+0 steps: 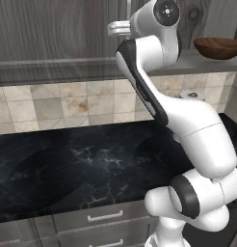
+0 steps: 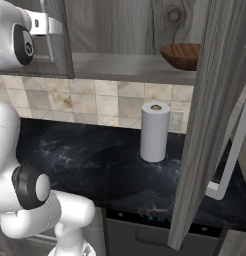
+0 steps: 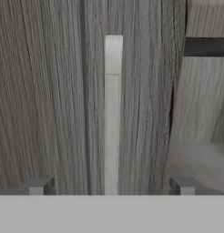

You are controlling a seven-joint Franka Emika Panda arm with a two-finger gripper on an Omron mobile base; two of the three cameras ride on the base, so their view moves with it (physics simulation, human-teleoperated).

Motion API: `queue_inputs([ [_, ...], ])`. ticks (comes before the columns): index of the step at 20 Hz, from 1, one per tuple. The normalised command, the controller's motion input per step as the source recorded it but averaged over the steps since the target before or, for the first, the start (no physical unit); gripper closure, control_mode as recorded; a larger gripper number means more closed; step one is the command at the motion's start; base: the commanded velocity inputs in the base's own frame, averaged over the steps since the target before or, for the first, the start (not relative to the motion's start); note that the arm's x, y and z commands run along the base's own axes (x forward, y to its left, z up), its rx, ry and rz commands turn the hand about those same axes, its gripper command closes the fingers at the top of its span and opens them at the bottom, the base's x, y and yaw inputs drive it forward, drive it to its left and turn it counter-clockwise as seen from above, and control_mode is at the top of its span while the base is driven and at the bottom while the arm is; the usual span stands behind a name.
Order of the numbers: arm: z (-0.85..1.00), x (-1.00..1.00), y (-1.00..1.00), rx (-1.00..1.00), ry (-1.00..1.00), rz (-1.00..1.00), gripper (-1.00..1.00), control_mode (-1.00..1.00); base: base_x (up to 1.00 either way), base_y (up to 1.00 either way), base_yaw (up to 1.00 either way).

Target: Move the bowls from the cabinet to the plates on the dining table.

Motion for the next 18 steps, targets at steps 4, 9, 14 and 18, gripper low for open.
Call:
queue_inputs([
  [4,0.0,0.41,0.01,0.02,0.0,0.0,-1.0,-1.0,0.0,0.0,0.0],
  [9,0.0,0.46,0.03,0.01,0.0,0.0,-1.0,-1.0,0.0,0.0,0.0],
  [14,0.0,0.41,0.12,0.0,0.0,-0.01,-1.0,-1.0,0.0,0.0,0.0],
  [18,0.0,0.41,0.22,0.0,0.0,-0.02,1.0,-1.0,0.0,0.0,0.0],
])
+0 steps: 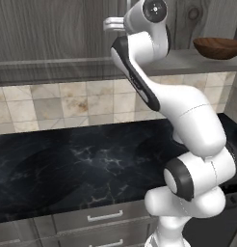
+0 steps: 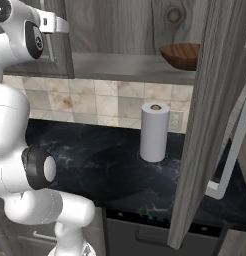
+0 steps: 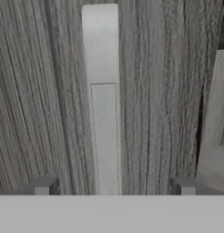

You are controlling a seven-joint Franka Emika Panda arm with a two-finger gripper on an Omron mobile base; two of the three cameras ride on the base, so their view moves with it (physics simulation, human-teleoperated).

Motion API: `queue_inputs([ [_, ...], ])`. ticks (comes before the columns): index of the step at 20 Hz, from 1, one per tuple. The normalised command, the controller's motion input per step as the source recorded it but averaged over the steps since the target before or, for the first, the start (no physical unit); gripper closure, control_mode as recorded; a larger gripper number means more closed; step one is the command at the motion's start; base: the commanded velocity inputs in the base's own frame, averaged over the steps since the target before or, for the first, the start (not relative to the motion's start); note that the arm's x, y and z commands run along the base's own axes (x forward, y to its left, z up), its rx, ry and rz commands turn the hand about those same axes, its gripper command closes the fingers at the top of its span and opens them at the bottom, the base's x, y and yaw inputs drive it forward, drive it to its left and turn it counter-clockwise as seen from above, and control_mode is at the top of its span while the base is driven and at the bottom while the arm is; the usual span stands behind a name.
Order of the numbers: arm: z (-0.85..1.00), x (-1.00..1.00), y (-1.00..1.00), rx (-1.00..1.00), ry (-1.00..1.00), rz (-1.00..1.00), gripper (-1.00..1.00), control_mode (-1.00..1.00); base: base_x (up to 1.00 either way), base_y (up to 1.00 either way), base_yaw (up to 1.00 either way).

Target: Move the bowls from the cabinet to the plates on the dining table.

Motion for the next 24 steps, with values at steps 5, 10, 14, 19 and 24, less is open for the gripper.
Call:
queue_inputs([
  [5,-0.06,0.41,0.19,0.0,0.0,-0.02,1.0,-1.0,0.0,0.0,0.0],
  [10,-0.31,0.3,0.47,0.0,0.0,-0.01,1.0,-1.0,0.0,0.0,0.0],
  [14,-0.67,0.29,0.63,0.03,0.05,0.02,1.0,-1.0,0.0,0.0,0.0],
  [19,-0.79,0.35,0.35,0.15,0.14,0.18,1.0,-1.0,0.0,0.0,0.0],
  [24,-0.09,-0.47,0.66,0.07,0.02,0.21,1.0,-1.0,0.0,0.0,0.0],
])
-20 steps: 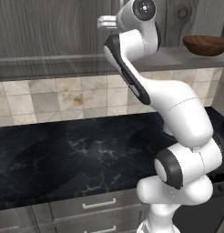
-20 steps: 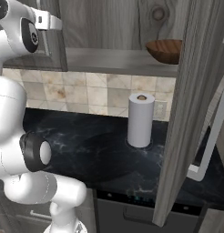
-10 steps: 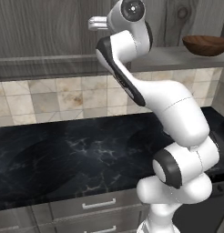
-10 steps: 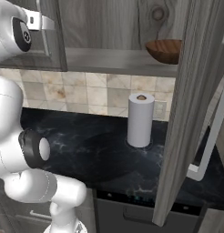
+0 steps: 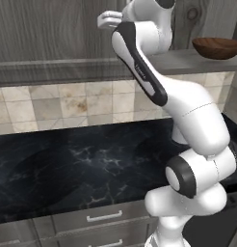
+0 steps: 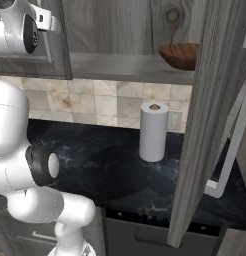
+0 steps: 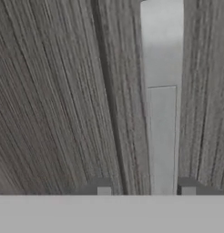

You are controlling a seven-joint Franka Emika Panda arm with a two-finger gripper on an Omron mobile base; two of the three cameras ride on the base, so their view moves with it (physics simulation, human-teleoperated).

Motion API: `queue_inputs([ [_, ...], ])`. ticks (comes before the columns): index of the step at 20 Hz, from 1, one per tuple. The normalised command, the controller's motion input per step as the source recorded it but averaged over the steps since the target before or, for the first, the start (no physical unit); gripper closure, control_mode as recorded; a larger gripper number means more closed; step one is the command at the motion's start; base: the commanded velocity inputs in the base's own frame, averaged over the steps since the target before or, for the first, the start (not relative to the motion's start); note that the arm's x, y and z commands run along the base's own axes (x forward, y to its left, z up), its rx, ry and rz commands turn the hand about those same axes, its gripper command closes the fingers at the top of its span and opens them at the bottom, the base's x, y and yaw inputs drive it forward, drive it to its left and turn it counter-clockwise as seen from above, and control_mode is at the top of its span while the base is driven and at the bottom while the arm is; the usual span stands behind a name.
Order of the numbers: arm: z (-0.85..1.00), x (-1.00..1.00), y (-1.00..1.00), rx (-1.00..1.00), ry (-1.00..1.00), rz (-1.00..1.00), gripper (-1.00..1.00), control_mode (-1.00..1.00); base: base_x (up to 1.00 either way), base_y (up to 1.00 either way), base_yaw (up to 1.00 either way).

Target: Move the bowls from the cabinet to the plates on the dining table.

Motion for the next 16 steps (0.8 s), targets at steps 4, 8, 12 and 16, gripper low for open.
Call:
queue_inputs([
  [4,-0.18,-0.47,0.98,0.0,-0.03,0.12,1.0,-1.0,0.0,0.0,0.0],
  [8,-0.23,-0.38,1.0,-0.05,-0.08,0.02,1.0,-1.0,0.0,0.0,0.0],
  [12,-0.15,-0.43,1.0,-0.09,-0.08,0.0,1.0,-1.0,0.0,0.0,0.0],
  [16,-0.15,-0.45,1.0,-0.1,-0.08,0.0,1.0,-1.0,0.0,0.0,0.0],
])
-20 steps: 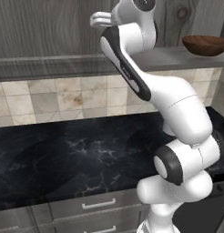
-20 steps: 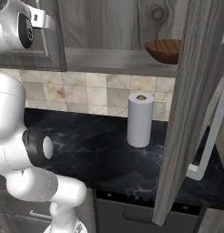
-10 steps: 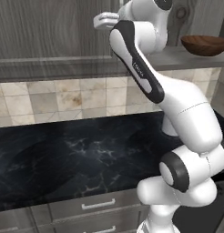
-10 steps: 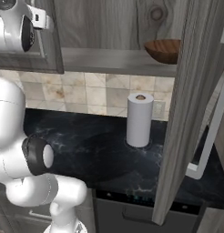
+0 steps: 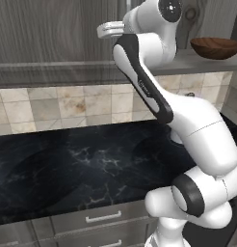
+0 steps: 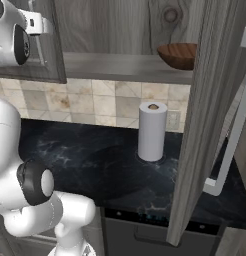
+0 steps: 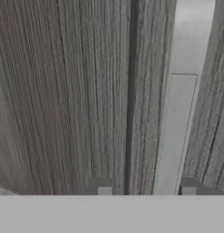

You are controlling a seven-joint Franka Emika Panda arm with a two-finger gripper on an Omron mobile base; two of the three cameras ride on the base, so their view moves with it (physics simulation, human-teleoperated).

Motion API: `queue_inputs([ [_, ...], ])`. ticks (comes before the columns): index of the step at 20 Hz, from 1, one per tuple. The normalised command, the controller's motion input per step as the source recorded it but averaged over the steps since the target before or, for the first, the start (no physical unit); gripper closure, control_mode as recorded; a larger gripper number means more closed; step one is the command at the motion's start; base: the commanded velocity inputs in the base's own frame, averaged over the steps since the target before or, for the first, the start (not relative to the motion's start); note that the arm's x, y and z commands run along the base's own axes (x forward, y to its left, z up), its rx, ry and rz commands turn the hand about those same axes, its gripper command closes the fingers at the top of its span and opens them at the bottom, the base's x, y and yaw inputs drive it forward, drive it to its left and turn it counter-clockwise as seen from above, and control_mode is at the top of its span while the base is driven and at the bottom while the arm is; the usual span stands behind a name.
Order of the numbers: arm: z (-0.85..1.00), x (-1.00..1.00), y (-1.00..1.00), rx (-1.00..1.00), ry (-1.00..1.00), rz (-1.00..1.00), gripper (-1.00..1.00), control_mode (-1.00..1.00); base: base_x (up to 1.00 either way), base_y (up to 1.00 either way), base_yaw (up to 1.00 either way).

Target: Move the bowls from the cabinet to the plates on the dining table.

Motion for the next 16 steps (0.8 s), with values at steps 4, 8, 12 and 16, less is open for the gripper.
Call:
queue_inputs([
  [4,-0.08,-0.54,1.0,-0.09,-0.04,0.0,1.0,-1.0,0.0,0.0,0.0],
  [8,-0.03,-0.88,1.0,-0.06,0.0,0.0,1.0,-1.0,0.0,0.0,0.0],
  [12,0.0,-0.97,0.99,-0.06,0.0,0.0,1.0,-1.0,0.0,0.0,0.0],
  [16,0.0,-0.94,1.0,-0.05,0.01,0.0,1.0,-1.0,0.0,0.0,0.0],
])
